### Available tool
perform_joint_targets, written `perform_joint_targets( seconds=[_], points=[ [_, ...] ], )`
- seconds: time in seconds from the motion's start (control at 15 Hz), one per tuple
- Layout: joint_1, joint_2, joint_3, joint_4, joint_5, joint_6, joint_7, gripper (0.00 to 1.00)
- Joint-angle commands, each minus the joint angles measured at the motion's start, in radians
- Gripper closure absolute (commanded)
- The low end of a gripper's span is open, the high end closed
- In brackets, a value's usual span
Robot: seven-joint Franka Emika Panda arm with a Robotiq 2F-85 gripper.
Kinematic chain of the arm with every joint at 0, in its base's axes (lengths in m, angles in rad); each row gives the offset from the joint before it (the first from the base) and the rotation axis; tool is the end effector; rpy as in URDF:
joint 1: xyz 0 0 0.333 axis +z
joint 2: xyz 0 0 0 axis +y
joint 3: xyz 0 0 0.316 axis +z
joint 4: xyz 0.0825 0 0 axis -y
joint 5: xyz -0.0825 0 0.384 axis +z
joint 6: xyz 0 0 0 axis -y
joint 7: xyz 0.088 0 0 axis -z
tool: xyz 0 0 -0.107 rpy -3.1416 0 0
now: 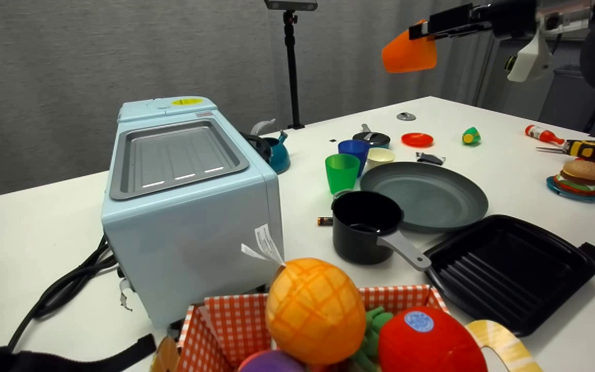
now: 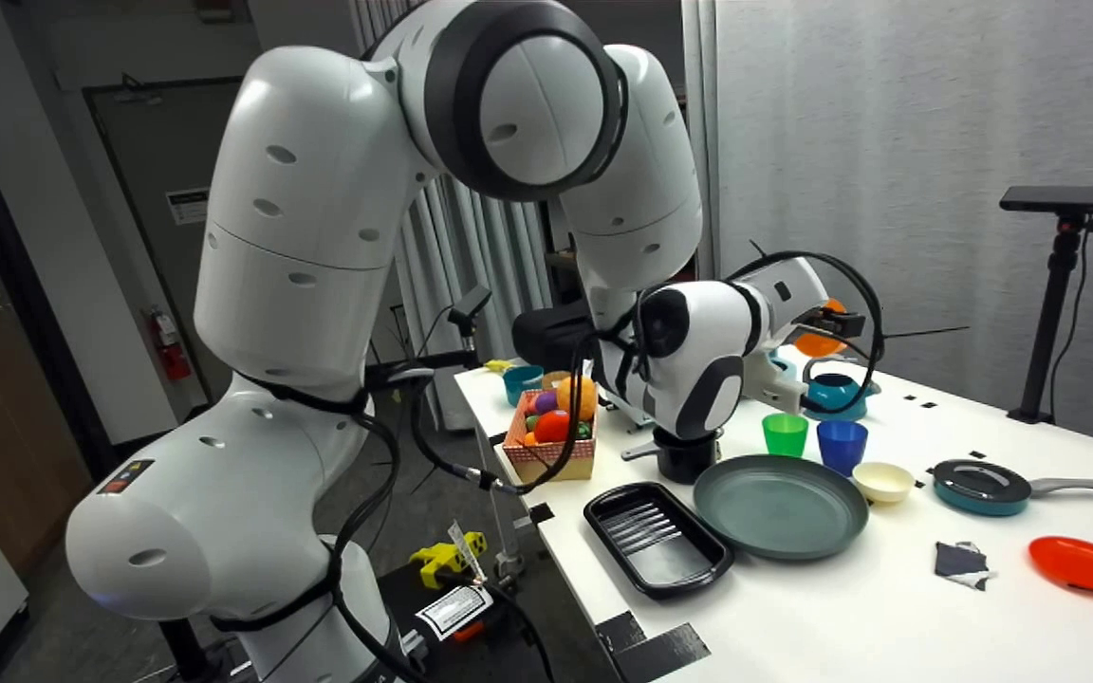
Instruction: Pour the contents of the orange cup onto the plate
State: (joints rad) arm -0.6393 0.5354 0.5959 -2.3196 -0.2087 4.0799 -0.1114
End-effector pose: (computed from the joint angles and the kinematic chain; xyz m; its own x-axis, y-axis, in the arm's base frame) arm 0.5517 -0.0265 0.3161 0.2217 -0.0751 0.9722 0.1112 -0.9886 -0.1017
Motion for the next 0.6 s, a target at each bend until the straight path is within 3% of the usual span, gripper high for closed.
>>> perform_joint_targets(
  seconds=[0.0, 0.07, 0.13, 0.2, 0.33, 0.47, 0.53],
  points=[
    [0.122, -0.042, -0.231, -0.042, -0.193, 0.215, 0.220, 0.51],
    [0.156, -0.032, -0.286, -0.040, -0.214, 0.284, 0.250, 0.51],
    [-0.064, -0.011, -0.057, 0.022, -0.233, 0.175, 0.180, 0.51],
    [-0.062, -0.009, -0.066, 0.020, -0.245, 0.176, 0.192, 0.51],
    [-0.168, 0.013, 0.057, 0.051, -0.261, 0.144, 0.171, 0.51],
    [-0.233, 0.030, 0.127, 0.031, -0.295, 0.185, 0.161, 0.51],
    [-0.314, 0.048, 0.220, 0.046, -0.318, 0.150, 0.143, 0.51]
  ],
)
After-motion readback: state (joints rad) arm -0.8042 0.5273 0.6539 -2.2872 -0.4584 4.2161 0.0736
